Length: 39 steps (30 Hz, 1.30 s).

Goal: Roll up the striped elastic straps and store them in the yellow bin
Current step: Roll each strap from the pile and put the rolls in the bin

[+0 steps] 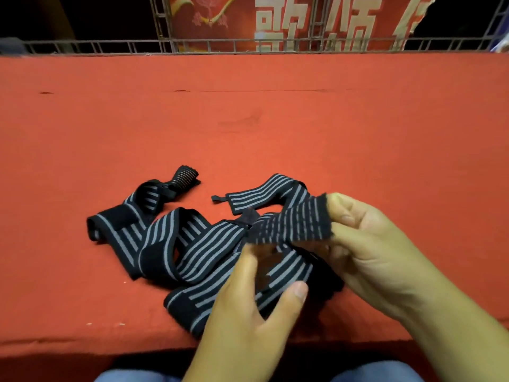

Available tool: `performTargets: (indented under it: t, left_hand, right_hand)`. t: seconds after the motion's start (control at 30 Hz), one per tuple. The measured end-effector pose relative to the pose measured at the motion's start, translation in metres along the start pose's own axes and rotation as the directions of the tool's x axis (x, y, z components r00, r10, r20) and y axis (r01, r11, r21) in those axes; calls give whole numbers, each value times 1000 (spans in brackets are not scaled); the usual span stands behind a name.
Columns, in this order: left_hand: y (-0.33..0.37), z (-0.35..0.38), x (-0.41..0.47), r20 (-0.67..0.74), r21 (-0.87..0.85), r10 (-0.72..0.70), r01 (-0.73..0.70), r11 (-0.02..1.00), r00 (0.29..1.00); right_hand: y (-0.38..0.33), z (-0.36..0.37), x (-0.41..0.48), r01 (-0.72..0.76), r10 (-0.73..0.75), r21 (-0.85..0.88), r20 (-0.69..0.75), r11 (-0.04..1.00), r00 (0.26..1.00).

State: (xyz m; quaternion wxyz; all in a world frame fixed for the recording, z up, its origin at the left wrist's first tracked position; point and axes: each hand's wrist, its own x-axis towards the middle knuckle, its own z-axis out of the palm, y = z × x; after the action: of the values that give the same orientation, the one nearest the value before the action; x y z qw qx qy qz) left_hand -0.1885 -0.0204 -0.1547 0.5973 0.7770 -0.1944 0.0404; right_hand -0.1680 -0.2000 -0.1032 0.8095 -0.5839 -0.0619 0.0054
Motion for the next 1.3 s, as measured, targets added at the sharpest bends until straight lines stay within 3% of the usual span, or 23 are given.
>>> performTargets:
  t: [0.13,0.27,0.37,0.47,0.53,0.6,0.67,0.8,0.97,1.03,1.1,1.17,1.23,1.3]
  left_hand:
    - [6,-8,13,-12,-264,-81,75,962,997]
    - [-4,-12,18,6,-249,-152,148,957,988]
    - [-19,-14,14,32,-127,-232,234,964,972]
    - [-29,-15,7,53,-62,-274,277,959,960]
    - [-34,-12,2,83,-25,-269,272,962,959]
    - [-38,-11,-1,113,30,-277,276,961,954]
    - [-42,-8,-4,131,70,-294,287,955,947]
    - [-49,-2,-7,128,120,-293,278,953,947]
    - [-52,-2,-12,121,200,-265,238,950,957]
    - [-54,-3,-15,116,239,-231,199,950,966]
    - [-55,-2,-18,120,292,-191,150,945,974]
    - [-52,2,-20,132,328,-138,88,941,981]
    - [-44,8,-23,144,328,-55,4,945,988]
    - [-33,17,-24,177,298,42,-94,950,983]
  right_hand:
    - [12,9,3,26,-19,-169,42,985,999]
    - [20,14,3,30,-14,-303,52,953,999]
    - [30,-10,2,47,-197,-667,-152,744,969]
    - [33,-54,-12,-109,-378,-780,-414,616,828]
    - [37,-77,-28,-324,-308,-817,-501,478,809]
    - [46,-86,-42,-423,-131,-800,-517,424,846]
    - [54,-88,-57,-388,-45,-809,-451,442,891]
    - [59,-88,-74,-324,-57,-864,-373,385,926]
    - [53,-92,-81,-356,-16,-811,-409,464,912]
    - [46,-85,-81,-319,-22,-742,-410,590,912]
    - [39,-76,-79,-224,-48,-519,-460,825,887]
    - [30,-63,-75,-137,3,-218,-523,966,852]
    - [19,-52,-72,-81,73,6,-514,997,855]
    - [10,-41,-70,-42,115,183,-407,982,906]
